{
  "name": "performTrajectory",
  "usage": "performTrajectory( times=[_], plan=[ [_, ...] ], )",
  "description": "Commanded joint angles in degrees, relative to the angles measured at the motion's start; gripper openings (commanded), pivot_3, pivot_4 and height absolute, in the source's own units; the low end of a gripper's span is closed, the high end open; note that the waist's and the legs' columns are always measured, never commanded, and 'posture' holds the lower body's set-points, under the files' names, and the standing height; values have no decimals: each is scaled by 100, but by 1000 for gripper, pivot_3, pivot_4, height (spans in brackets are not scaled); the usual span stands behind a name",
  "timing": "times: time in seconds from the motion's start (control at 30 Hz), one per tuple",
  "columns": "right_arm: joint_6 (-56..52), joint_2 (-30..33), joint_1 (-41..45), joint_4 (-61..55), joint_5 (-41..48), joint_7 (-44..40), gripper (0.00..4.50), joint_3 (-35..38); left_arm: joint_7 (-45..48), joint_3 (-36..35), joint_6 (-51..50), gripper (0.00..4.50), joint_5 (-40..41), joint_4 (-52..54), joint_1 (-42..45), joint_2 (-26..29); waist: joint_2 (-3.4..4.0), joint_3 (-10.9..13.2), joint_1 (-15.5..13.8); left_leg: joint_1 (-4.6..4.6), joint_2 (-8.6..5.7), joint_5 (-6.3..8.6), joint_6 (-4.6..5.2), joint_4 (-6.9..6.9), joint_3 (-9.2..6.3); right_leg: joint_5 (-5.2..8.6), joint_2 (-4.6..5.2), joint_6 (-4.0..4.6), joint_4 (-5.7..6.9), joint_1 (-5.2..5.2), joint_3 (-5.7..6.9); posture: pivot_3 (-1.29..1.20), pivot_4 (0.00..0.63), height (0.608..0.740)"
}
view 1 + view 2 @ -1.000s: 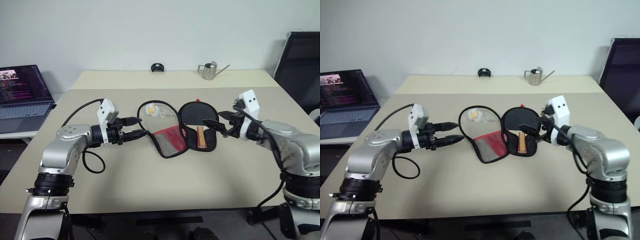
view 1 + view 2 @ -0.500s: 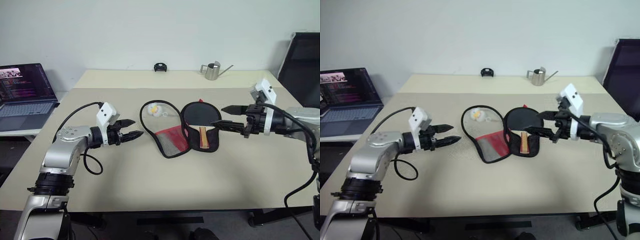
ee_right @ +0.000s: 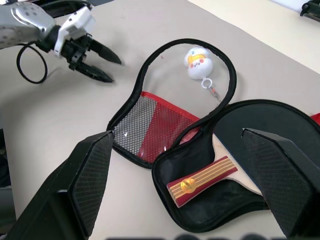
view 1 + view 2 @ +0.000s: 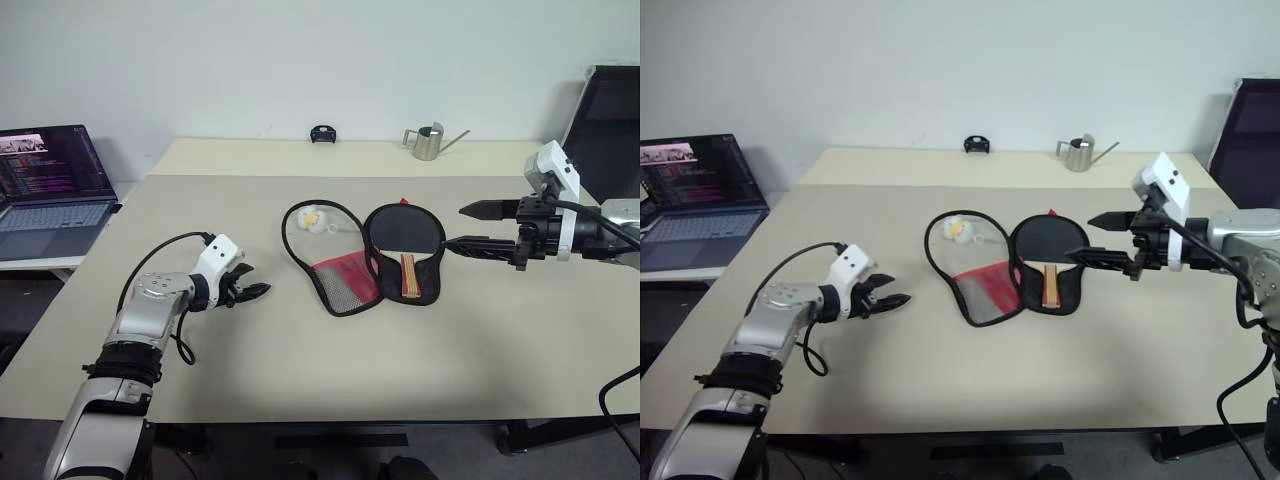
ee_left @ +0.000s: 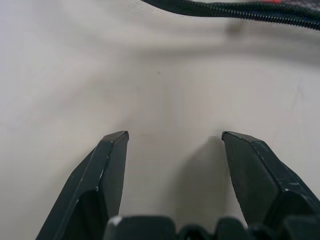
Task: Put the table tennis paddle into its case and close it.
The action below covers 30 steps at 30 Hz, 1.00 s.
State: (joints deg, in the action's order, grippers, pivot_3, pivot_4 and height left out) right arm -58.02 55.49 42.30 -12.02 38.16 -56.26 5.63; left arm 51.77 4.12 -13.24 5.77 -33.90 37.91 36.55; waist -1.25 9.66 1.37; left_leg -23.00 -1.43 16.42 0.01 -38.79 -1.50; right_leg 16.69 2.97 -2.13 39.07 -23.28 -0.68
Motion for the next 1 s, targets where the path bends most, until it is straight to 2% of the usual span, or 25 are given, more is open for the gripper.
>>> performTrajectory(
  times=[0.03, 0.43, 0.67, 1.0],
  plan=[
    [145, 93, 42, -68, -13, -10, 4460, 141, -224, -60, 360, 3263, -107, -457, 375, -253, -1, 0, -11, -1, 0, 0, 0, -1, 0, 0, 0, 0, 0, 0, 1, 0, 150, 740],
    [122, 50, 1, -89, -25, 92, 4460, 159, -449, -79, 1007, 3263, -204, -1986, 1211, -1142, -4, -2, -126, -1, -4, 0, 0, -5, 1, -1, 2, -2, 2, 0, 2, 0, 150, 740],
    [108, 27, -24, -107, -12, 195, 4460, 195, -327, -10, 1309, 3263, -332, -2479, 1713, -1584, -8, -3, -229, -5, -13, 0, 0, -12, -2, -2, 7, -4, 0, 2, 7, 0, 150, 740],
    [-19, 130, -249, -282, 81, 391, 4460, 514, -160, -6, 1691, 3263, -479, -3103, 2678, -2105, -18, 3, -219, -11, -14, 0, 0, -12, 2, -2, 6, -4, -2, -3, 6, 0, 150, 740]
  ],
)
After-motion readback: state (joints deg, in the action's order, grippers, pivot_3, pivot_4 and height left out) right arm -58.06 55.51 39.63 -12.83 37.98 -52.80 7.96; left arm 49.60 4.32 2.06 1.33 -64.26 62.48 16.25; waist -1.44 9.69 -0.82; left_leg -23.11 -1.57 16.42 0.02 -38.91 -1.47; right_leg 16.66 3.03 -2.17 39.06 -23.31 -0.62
